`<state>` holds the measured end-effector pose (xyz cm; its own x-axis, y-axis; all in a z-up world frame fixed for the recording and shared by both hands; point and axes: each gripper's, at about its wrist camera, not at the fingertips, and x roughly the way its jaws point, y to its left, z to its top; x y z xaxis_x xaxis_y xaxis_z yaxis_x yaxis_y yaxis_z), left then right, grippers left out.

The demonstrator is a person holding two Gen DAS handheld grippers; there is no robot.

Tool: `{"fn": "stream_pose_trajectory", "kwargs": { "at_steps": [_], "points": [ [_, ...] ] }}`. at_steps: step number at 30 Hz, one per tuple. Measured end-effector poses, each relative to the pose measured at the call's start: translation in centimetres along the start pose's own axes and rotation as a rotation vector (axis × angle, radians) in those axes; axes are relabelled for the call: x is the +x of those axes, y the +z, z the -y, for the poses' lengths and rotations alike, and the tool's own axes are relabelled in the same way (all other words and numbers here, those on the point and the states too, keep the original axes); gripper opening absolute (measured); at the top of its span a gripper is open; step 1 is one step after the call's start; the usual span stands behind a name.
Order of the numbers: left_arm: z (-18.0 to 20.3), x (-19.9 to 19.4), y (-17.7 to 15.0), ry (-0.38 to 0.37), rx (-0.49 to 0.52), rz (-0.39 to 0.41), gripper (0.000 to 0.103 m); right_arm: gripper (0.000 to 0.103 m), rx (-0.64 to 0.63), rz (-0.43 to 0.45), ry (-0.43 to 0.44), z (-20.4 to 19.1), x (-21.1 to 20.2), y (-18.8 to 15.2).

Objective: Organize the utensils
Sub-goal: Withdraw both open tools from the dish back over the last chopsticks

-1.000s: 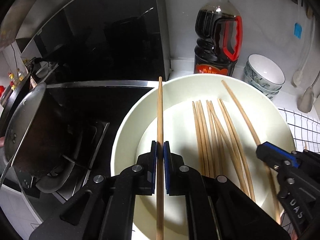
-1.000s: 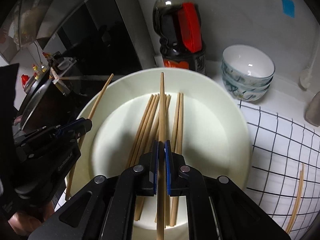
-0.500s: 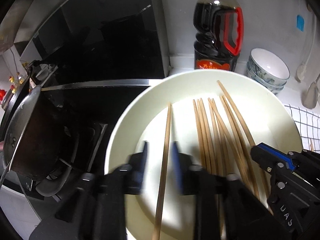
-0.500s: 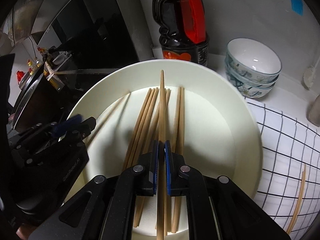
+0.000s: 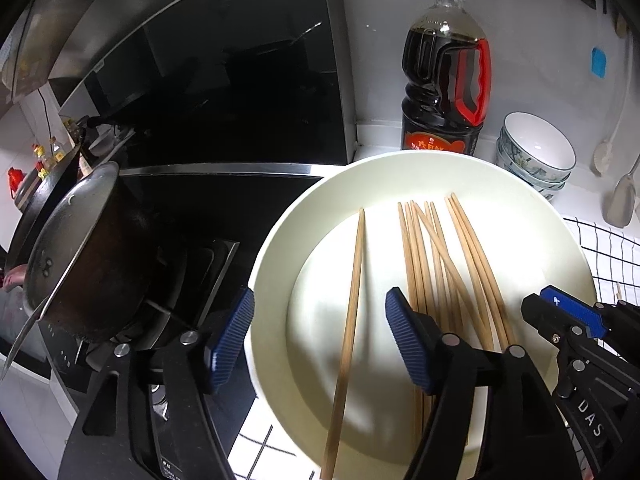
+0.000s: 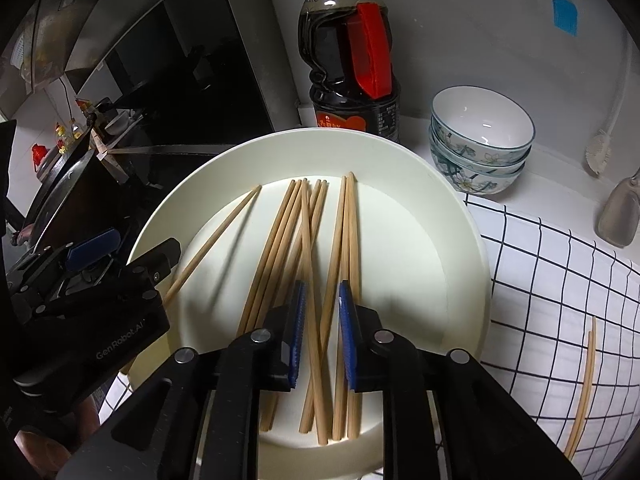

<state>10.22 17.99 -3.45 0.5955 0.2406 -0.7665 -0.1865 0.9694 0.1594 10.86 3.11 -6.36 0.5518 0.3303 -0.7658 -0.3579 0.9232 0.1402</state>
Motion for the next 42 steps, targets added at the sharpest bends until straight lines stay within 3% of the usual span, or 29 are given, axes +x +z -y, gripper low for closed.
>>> {"fn": "stream_pose_trajectory", "kwargs": {
  "at_steps": [18, 30, 35, 42],
  "points": [
    [0.9, -4.8, -1.8, -0.005, -0.010, 0.038, 0.078, 0.029, 0.025, 0.037, -0.007, 1.7, -5.5, -3.4],
    [5.1, -7.5, -3.6, -0.068, 0.029, 0.040, 0.084, 0.033, 0.052, 0.079, -0.049, 5.0, -9.7, -7.4],
    [8.1, -8.6, -4.6, -0.123, 0.060, 0.043, 0.086, 0.039, 0.079, 0.092, -0.083, 7.2, -11.4, -9.4],
    [13.4, -9.6, -6.3, -0.188, 0.133, 0.041, 0.087, 0.040, 0.145, 0.092, -0.169, 11.9, -13.4, -13.3]
  ]
}}
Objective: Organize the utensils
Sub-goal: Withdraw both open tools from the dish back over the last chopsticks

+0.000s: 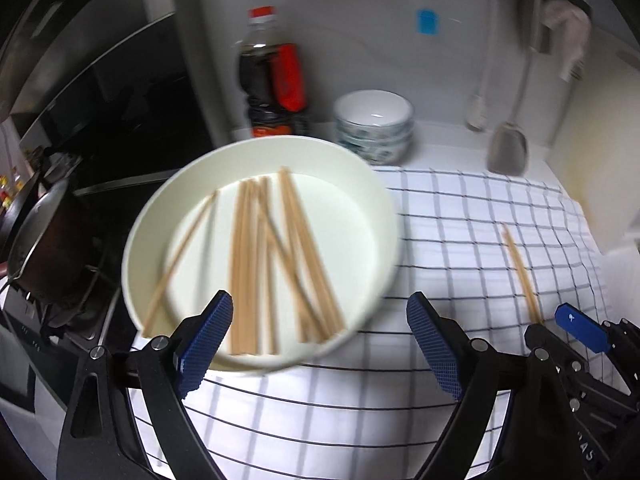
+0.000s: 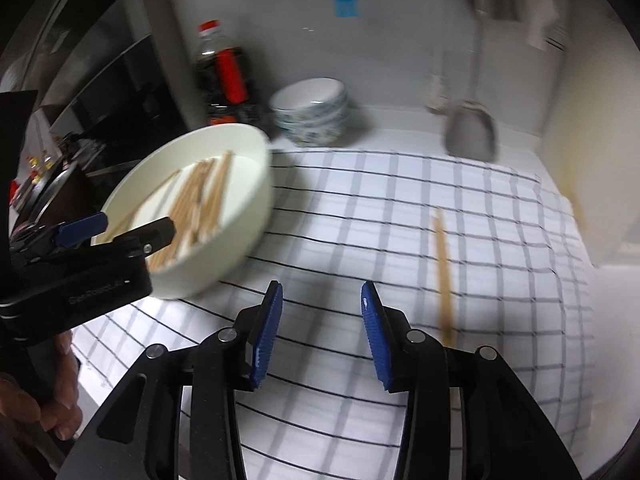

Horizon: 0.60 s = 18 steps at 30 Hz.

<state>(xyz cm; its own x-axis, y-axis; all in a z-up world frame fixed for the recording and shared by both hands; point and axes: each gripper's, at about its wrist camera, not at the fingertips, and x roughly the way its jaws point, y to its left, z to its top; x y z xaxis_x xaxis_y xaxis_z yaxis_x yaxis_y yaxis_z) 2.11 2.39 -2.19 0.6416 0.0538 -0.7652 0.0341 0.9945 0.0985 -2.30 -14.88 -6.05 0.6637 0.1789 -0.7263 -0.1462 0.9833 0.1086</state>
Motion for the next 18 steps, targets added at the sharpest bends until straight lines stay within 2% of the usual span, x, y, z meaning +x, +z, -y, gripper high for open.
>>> {"fn": "stream_pose_trajectory", "kwargs": {
  "at_steps": [6, 10, 18],
  "points": [
    [4.0, 0.7, -1.1, -0.040, 0.060, -0.017, 0.088, 0.046, 0.075, -0.003, -0.068, 4.7, -0.2, -2.4],
    [6.5, 1.5, -2.0, -0.060, 0.099, -0.032, 0.089, 0.046, 0.114, -0.015, -0.105, 7.3, 0.2, -4.0],
    [9.2, 3.4, -3.3, -0.068, 0.102, -0.067, 0.089, 0.046, 0.119, -0.053, -0.152, 10.4, 2.4, -6.0]
  ]
}}
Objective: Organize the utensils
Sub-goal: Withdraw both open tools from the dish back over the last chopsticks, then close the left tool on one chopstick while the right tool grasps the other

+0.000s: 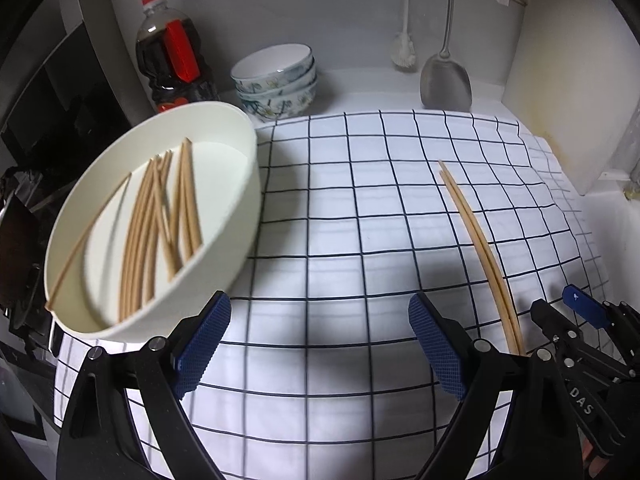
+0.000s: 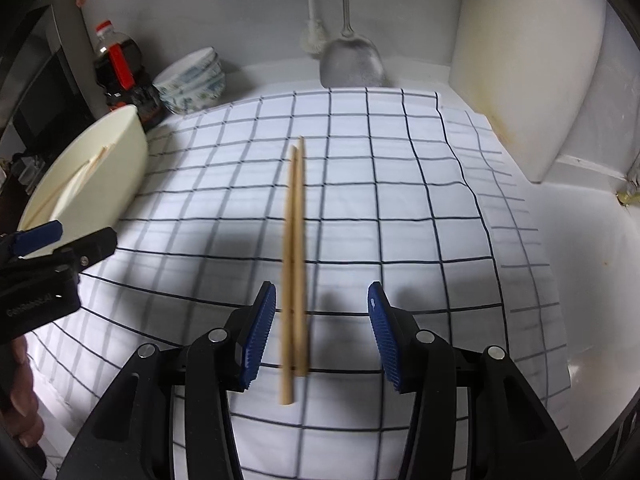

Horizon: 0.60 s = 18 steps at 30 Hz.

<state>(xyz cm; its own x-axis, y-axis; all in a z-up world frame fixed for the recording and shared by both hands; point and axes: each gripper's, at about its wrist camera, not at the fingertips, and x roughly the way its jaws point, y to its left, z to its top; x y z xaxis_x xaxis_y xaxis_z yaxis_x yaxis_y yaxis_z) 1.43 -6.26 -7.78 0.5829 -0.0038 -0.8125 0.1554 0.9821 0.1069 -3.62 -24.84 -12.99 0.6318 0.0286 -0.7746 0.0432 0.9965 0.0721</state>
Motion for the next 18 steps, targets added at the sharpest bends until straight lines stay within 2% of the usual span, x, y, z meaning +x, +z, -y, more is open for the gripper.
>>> {"fn": "stream_pose_trajectory", "kwargs": {
  "at_steps": [5, 18],
  "points": [
    [0.9, 1.2, -0.3, 0.008, -0.006, -0.011, 0.089, 0.046, 0.003, -0.014, 0.005, 0.8, 1.7, -0.3],
    [1.6, 3.1, -0.6, 0.030, -0.024, -0.048, 0.089, 0.046, -0.072, -0.026, -0.003, 0.0, 3.7, -0.1]
  ]
}}
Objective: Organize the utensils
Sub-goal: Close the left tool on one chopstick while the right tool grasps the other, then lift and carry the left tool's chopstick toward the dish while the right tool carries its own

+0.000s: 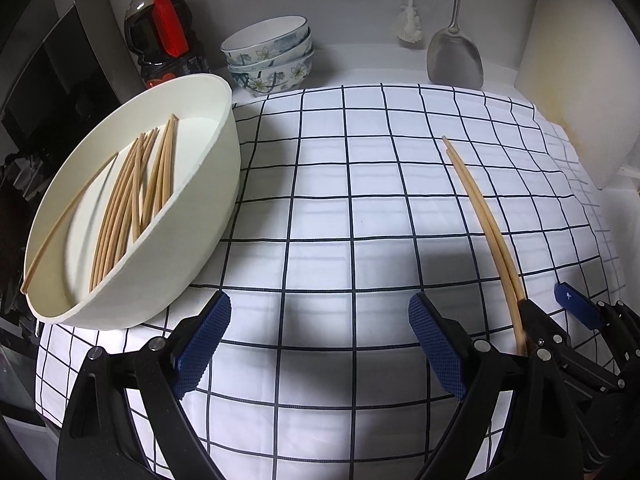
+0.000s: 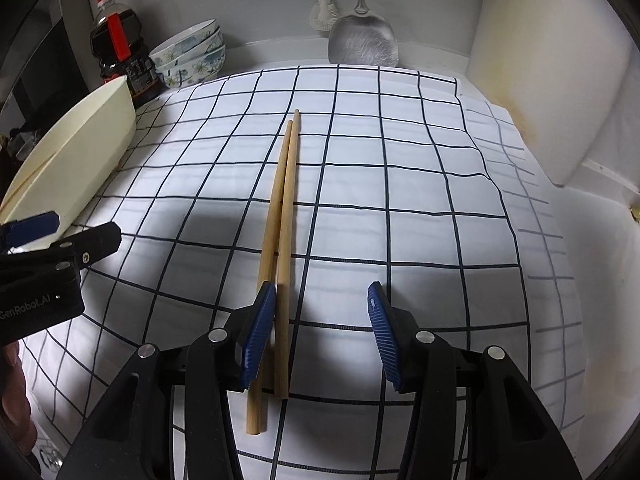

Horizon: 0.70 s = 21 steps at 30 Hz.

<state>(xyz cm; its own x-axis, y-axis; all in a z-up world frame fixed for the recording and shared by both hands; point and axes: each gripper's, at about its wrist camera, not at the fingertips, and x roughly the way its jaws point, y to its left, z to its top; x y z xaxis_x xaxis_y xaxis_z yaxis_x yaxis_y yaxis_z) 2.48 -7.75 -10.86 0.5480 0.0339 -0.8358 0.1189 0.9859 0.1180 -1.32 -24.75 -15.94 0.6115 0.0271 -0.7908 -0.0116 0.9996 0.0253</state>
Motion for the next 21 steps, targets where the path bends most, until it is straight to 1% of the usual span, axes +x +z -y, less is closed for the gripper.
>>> {"fn": "stream_pose_trajectory", "kwargs": {
  "at_steps": [4, 5, 6, 7, 8, 9, 10, 11, 12, 16, 21],
  "points": [
    [0.2, 0.2, 0.1, -0.001, -0.001, -0.002, 0.089, 0.046, -0.053, 0.005, -0.013, -0.5, 0.2, 0.0],
    [0.3, 0.3, 0.1, -0.002, -0.001, -0.003, 0.089, 0.042, -0.060, 0.006, -0.005, -0.5, 0.3, 0.0],
    [0.5, 0.4, 0.1, -0.004, -0.001, -0.003, 0.089, 0.034, -0.065, 0.007, 0.005, -0.4, 0.3, 0.1],
    [0.6, 0.5, 0.1, -0.005, 0.000, -0.004, 0.089, 0.030, -0.070, 0.010, 0.004, -0.4, 0.3, 0.1],
    [0.8, 0.5, 0.2, -0.010, 0.000, -0.003, 0.089, 0.023, -0.075, 0.012, 0.003, -0.3, 0.3, 0.2],
    [1.0, 0.6, 0.2, -0.012, 0.001, -0.002, 0.089, 0.018, -0.077, 0.012, 0.007, -0.1, 0.3, 0.3],
    [1.3, 0.7, 0.2, -0.016, 0.002, -0.001, 0.089, 0.015, -0.075, 0.011, 0.015, 0.2, 0.4, 0.5],
    [1.6, 0.8, 0.3, -0.021, 0.001, 0.000, 0.089, 0.011, -0.069, 0.012, 0.019, 0.6, 0.5, 0.6],
    [1.8, 0.9, 0.4, -0.025, 0.001, 0.001, 0.089, 0.009, -0.063, 0.012, 0.023, 1.0, 0.5, 0.7],
    [3.4, 1.3, 0.9, -0.054, -0.002, 0.010, 0.089, 0.009, -0.031, 0.015, 0.029, 2.9, 0.7, 1.2],
    [5.4, 2.4, 1.4, -0.067, 0.008, -0.002, 0.089, 0.009, -0.012, 0.023, 0.008, 5.1, 0.8, 1.3]
  ]
}}
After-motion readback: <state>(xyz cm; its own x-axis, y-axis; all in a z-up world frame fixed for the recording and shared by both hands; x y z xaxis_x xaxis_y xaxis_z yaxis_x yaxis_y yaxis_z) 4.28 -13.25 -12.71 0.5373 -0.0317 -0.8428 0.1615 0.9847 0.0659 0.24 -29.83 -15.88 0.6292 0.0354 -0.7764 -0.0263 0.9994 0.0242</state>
